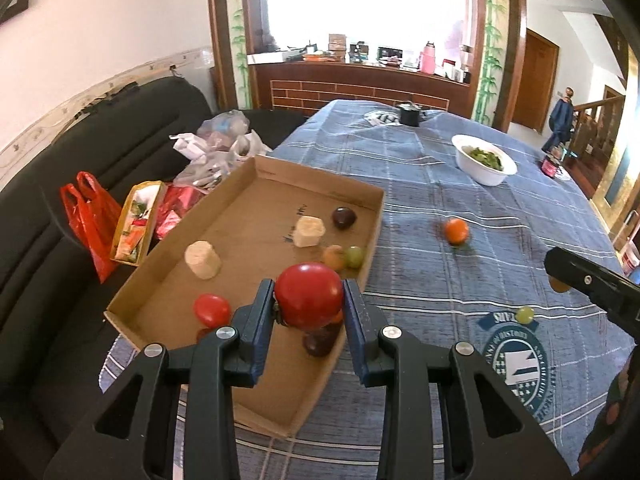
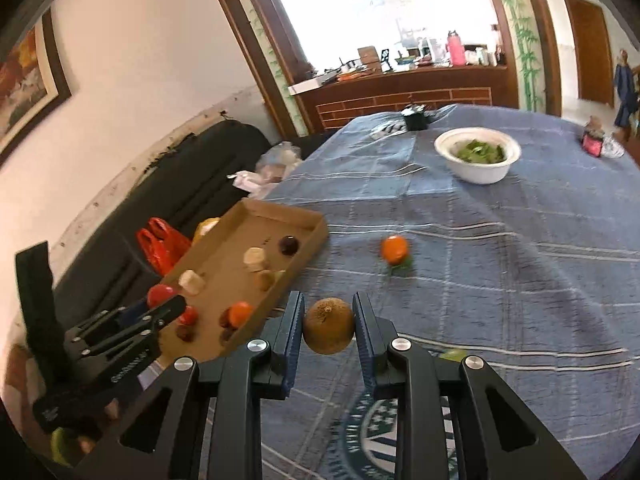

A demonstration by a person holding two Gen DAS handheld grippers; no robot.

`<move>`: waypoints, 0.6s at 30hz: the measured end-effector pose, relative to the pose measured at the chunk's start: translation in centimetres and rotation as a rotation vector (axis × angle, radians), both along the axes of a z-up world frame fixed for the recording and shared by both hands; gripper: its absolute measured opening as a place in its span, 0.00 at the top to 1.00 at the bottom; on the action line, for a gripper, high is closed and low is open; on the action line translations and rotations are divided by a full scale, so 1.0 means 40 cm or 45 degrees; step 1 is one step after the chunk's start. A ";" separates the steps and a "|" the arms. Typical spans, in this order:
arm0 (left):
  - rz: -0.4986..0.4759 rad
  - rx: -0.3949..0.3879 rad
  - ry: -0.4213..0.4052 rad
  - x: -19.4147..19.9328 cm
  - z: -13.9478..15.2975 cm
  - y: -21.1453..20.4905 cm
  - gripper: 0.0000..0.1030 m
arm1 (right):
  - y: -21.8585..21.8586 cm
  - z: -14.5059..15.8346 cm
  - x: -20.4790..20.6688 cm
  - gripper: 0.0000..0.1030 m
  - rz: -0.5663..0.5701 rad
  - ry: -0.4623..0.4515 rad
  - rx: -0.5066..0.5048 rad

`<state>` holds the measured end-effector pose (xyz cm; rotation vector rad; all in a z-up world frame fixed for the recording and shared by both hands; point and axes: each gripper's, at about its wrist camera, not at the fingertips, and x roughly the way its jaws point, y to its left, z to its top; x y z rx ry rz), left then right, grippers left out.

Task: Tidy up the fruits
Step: 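Carry the tomato in left tool over the tray while right tool carries the kiwi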

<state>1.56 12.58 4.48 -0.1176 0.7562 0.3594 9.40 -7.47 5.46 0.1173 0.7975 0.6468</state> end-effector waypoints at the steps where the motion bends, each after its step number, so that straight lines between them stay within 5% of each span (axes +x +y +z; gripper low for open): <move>1: 0.012 0.005 0.001 -0.003 -0.002 0.009 0.70 | 0.003 -0.001 0.001 0.75 0.002 0.005 0.006; 18: 0.119 0.029 0.014 -0.013 -0.017 0.110 0.70 | 0.083 -0.030 0.021 0.76 0.060 0.096 0.055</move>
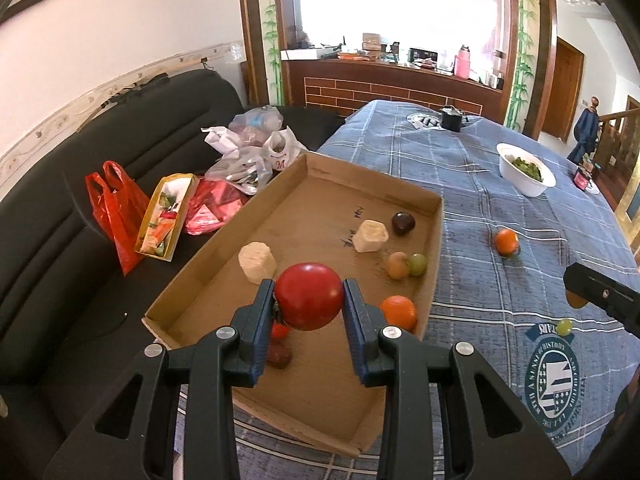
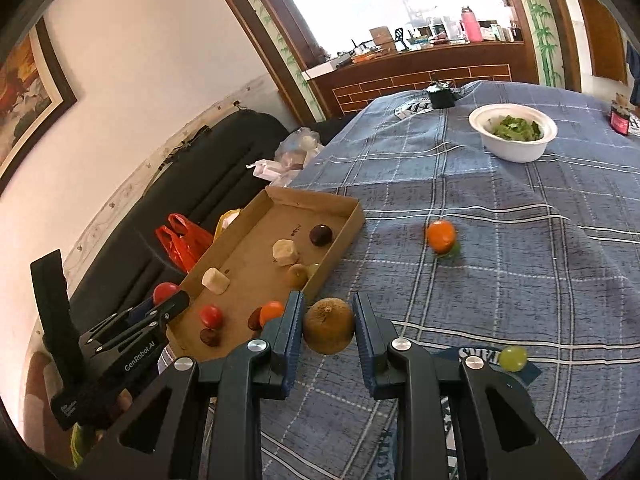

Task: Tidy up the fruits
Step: 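Carry the tomato in left tool over the tray while right tool carries the kiwi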

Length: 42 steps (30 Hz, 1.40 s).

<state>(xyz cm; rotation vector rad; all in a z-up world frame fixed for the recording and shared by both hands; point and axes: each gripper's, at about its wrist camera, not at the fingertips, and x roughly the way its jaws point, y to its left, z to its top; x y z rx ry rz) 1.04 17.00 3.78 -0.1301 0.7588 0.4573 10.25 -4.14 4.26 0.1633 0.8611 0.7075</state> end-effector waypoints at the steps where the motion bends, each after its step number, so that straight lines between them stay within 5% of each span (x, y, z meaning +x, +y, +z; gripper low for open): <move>1: 0.002 0.000 0.000 0.000 -0.001 0.003 0.70 | 0.005 -0.001 0.001 0.76 0.004 0.001 -0.002; 11: 0.013 -0.034 0.015 0.013 -0.017 0.047 0.70 | 0.059 -0.016 0.017 0.76 0.040 0.020 -0.015; 17: -0.005 -0.188 0.017 0.047 -0.019 0.128 0.70 | 0.117 -0.025 0.051 0.76 0.080 0.038 -0.012; 24: -0.020 -0.183 0.022 0.130 0.003 0.169 0.70 | 0.242 -0.032 0.138 0.76 0.129 0.030 -0.022; 34: -0.038 -0.219 0.171 0.270 -0.068 0.177 0.70 | 0.418 -0.106 0.327 0.76 0.125 0.104 -0.144; 42: -0.032 -0.250 0.279 0.308 -0.131 0.175 0.70 | 0.513 -0.164 0.350 0.76 0.197 0.086 -0.302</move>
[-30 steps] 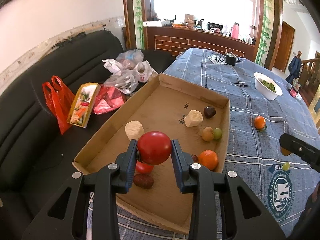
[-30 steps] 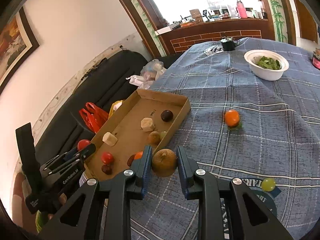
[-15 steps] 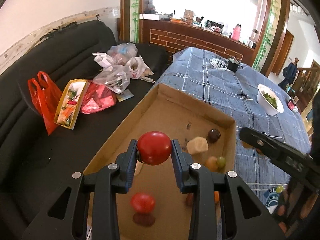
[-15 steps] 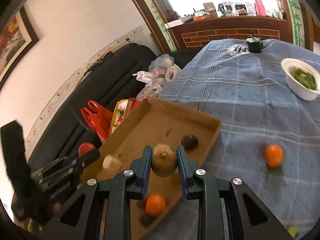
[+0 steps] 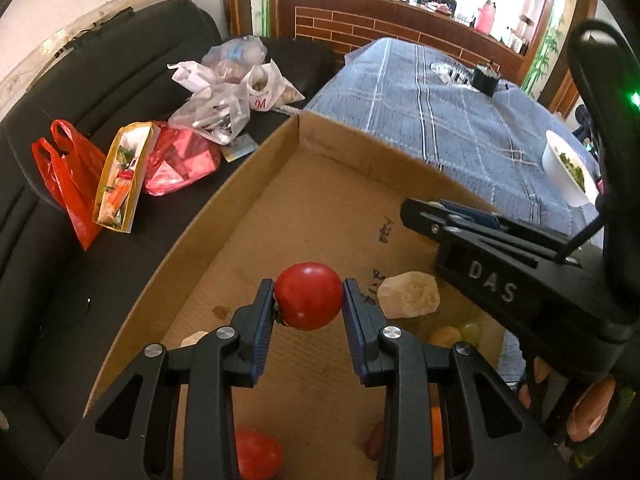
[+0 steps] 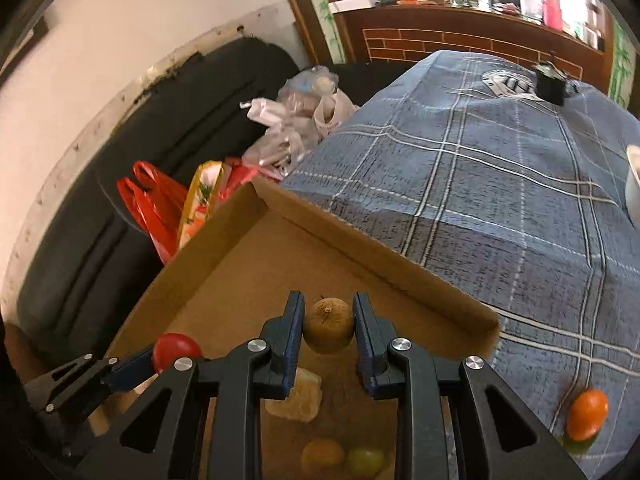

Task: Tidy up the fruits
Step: 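Open right tool to drop the kiwi in the tray while left tool drops the tomato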

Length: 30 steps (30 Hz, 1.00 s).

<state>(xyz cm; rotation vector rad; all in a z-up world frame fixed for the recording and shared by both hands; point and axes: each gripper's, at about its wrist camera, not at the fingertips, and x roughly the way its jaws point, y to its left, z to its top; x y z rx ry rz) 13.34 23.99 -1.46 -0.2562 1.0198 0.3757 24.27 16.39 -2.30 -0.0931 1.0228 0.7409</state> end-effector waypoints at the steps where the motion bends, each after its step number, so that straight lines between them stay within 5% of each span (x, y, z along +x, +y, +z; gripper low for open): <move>1: -0.001 -0.001 0.008 0.001 -0.004 0.000 0.70 | 0.004 -0.004 -0.001 0.76 0.004 -0.008 -0.011; 17: 0.038 -0.034 0.109 -0.007 -0.031 0.009 0.66 | -0.004 -0.034 0.010 0.65 0.016 0.005 -0.038; 30: 0.073 -0.136 -0.154 -0.142 0.076 -0.019 0.53 | -0.176 0.057 -0.054 0.56 -0.057 0.053 0.208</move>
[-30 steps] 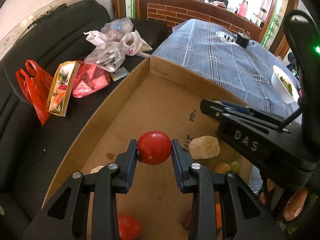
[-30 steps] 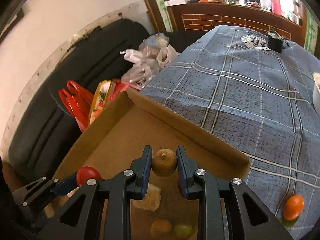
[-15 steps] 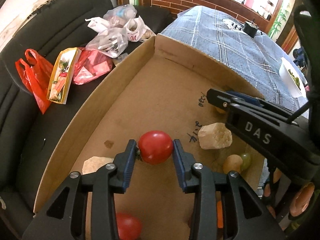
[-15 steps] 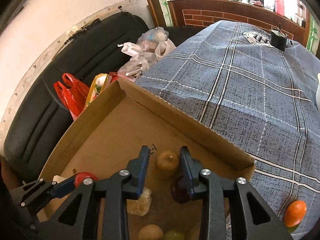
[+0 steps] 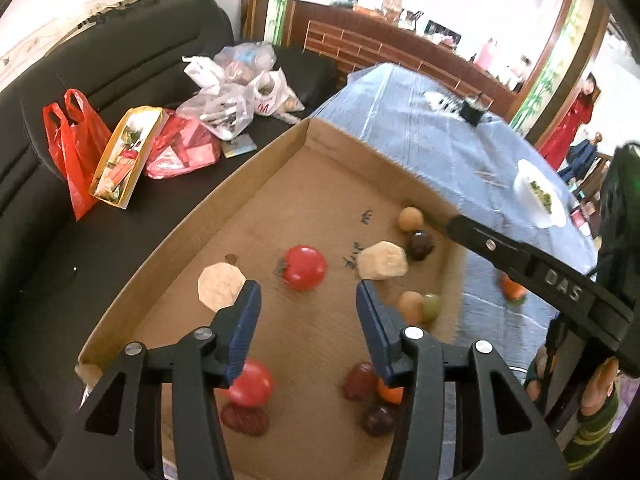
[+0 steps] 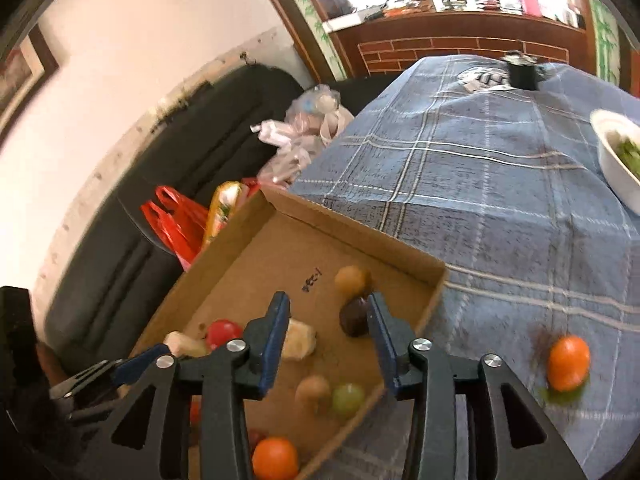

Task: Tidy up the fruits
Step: 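Open right tool to drop the kiwi in the tray while left tool drops the tomato, then move left tool to the orange tangerine while right tool moves to the green grape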

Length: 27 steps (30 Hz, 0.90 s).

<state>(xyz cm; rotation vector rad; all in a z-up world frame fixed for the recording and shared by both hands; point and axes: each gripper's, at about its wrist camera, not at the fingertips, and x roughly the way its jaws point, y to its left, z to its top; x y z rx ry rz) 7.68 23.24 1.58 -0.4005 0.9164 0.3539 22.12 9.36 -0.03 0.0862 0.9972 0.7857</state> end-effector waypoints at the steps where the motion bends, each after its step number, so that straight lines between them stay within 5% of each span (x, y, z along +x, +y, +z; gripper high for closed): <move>1: -0.007 -0.007 -0.015 -0.008 0.007 -0.006 0.53 | -0.024 0.006 -0.007 0.56 -0.012 0.013 0.029; 10: -0.099 -0.026 -0.077 -0.048 0.042 -0.100 0.53 | -0.239 0.049 -0.092 0.55 -0.134 0.006 0.149; 27: -0.309 -0.029 -0.109 -0.076 0.072 -0.314 0.54 | -0.608 0.060 -0.233 0.53 -0.416 -0.048 0.119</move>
